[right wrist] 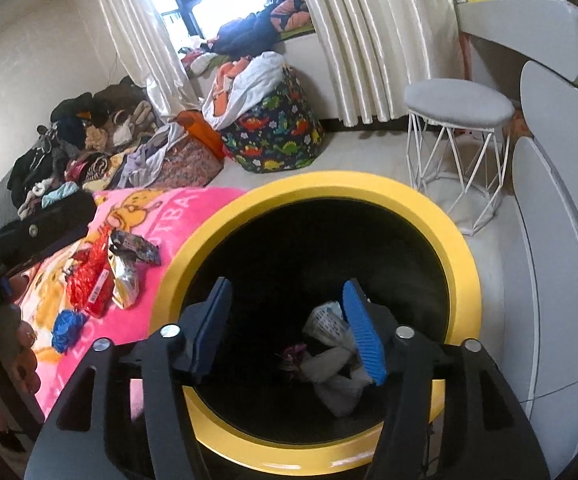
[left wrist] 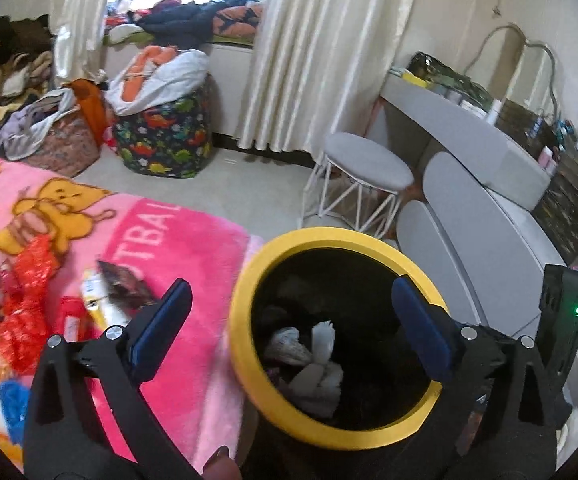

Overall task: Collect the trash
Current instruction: 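Move both open grippers back over the remaining trash on the blanket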

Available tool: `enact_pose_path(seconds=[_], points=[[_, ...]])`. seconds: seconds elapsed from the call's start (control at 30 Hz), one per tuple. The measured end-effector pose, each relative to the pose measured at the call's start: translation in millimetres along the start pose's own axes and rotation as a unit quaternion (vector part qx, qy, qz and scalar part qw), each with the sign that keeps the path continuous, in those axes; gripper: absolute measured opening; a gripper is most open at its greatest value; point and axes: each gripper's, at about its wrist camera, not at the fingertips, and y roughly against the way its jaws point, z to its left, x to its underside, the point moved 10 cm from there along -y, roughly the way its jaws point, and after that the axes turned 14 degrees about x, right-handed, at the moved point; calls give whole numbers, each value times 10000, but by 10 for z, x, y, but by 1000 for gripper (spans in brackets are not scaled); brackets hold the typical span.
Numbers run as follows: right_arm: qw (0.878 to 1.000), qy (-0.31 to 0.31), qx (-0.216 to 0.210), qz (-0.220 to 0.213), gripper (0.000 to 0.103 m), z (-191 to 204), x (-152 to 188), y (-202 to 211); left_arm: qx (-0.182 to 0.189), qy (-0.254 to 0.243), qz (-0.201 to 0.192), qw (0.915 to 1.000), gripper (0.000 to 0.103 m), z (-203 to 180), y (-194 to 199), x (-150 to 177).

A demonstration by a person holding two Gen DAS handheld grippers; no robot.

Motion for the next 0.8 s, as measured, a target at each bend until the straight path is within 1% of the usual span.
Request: enact_pose_path(seconds=[0.13,0.43,0.8], points=[[9999,25,4,-107,63,55,-55,55,-194,74,-166,9996,92,147,196,-30],[9991,288,-113,-287,65,339,-95,178,-443,143,-525,9975,92,324,539,-105],[9964,686,-406,-287,66,795,-56,226,-682,435,-823,9933,92,635,876,-84]])
